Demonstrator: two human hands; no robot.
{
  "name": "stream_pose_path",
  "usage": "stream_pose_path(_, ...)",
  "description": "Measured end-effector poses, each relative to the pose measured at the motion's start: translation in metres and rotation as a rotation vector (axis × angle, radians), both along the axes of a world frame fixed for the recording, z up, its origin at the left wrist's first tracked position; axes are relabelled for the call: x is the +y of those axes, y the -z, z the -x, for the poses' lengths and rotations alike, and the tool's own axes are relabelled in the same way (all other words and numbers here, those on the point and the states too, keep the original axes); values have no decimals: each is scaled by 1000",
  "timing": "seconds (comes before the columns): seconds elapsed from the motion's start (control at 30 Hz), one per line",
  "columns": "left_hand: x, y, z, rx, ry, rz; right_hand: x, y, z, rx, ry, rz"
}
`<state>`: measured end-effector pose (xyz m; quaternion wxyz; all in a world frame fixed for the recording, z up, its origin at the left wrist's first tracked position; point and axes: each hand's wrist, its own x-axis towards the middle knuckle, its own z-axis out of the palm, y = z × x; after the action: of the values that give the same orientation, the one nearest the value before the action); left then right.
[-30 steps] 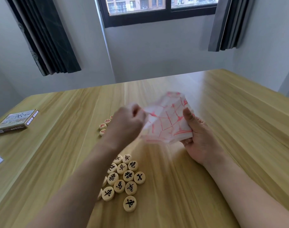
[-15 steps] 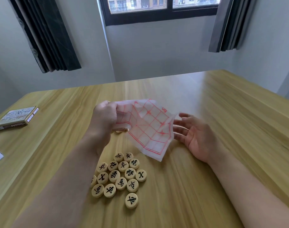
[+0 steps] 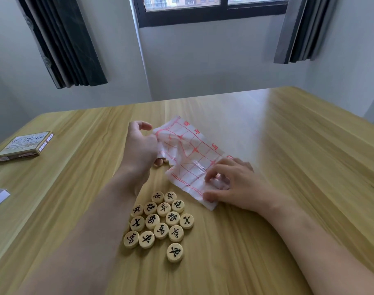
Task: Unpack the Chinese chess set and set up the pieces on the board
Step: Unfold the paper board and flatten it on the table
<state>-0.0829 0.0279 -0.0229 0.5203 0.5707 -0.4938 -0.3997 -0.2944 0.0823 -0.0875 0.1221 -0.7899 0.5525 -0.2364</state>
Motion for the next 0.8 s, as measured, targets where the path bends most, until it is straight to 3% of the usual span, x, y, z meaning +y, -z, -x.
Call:
stream_pose_path(0.1, -2, -3, -11, 54, -92, -10, -3, 6, 4, -7, 31, 13)
stream_pose_path(0.17, -4, -4, -20, -4, -173, 16, -6, 9, 4, -41, 69, 63)
stream_pose_path(0.27, -2, -8, -22, -474, -276, 196, -6, 7, 4, -245, 71, 62)
stream_pose_path(0.3, 1, -11, -19, -620, -222, 260, -5, 5, 5, -329, 64, 57)
stream_pose_path(0.37, 9, -16, -12, -828, 78, 305, -2, 2, 5, -452, 78, 47)
stream_pose_path(0.47, 16, -19, -6, -1038, 501, 256, -2, 1, 6, -560, 129, 24)
stream_pose_path(0.53, 15, -18, -6, -1099, 563, 263, -2, 0, 7, -597, 151, 12)
stream_pose_path(0.67, 13, -16, -6, -1105, 485, 295, -4, 0, 8, -652, 145, -12)
stream_pose_path(0.8, 15, -14, -4, -1016, 405, 300, -2, -2, 7, -762, 119, -55)
